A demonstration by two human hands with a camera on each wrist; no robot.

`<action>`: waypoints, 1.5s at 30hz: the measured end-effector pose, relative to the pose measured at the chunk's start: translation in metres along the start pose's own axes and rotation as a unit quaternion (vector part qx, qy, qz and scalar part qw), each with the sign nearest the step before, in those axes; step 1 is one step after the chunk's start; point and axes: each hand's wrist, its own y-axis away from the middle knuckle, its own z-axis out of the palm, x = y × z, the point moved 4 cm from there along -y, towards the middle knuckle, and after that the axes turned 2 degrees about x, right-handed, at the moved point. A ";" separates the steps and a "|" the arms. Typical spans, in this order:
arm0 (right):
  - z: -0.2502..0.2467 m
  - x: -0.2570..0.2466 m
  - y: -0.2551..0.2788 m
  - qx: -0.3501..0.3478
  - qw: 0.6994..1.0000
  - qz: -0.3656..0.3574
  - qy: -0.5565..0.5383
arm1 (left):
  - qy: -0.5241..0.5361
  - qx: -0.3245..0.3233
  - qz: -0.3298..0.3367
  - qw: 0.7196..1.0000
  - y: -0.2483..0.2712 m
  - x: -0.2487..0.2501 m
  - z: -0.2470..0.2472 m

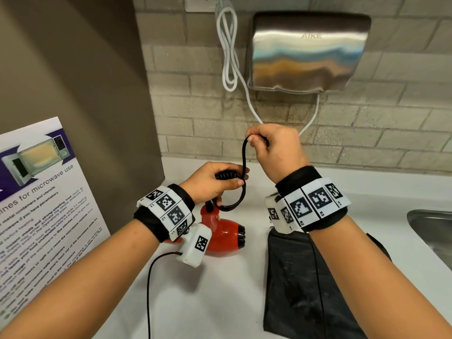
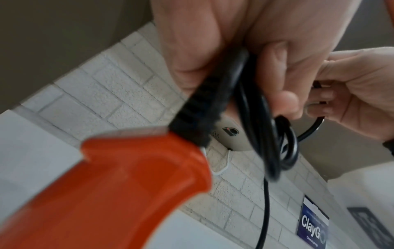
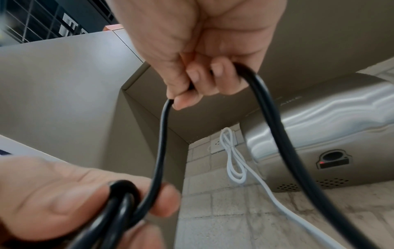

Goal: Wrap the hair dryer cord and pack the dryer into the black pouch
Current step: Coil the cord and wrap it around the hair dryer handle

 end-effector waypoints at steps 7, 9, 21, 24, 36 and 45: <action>0.008 0.026 0.014 -0.063 0.991 0.081 -0.088 | 0.000 0.175 0.000 0.985 0.005 -0.014 -0.014; 0.016 0.046 0.025 -0.123 0.977 0.138 -0.109 | 0.014 0.222 0.019 0.975 0.007 -0.012 -0.018; 0.087 0.164 0.128 -0.369 0.875 0.310 0.044 | 0.051 0.260 0.020 0.964 0.003 -0.011 -0.015; 0.096 0.167 0.146 -0.433 0.852 0.293 0.033 | 0.046 0.263 0.016 0.964 0.001 -0.012 -0.016; 0.077 0.146 0.104 -0.178 0.912 0.354 -0.105 | 0.059 0.265 0.025 0.962 -0.005 -0.015 -0.015; 0.033 0.066 0.058 0.015 0.924 0.226 -0.309 | 0.055 0.258 0.028 0.964 -0.011 -0.015 -0.008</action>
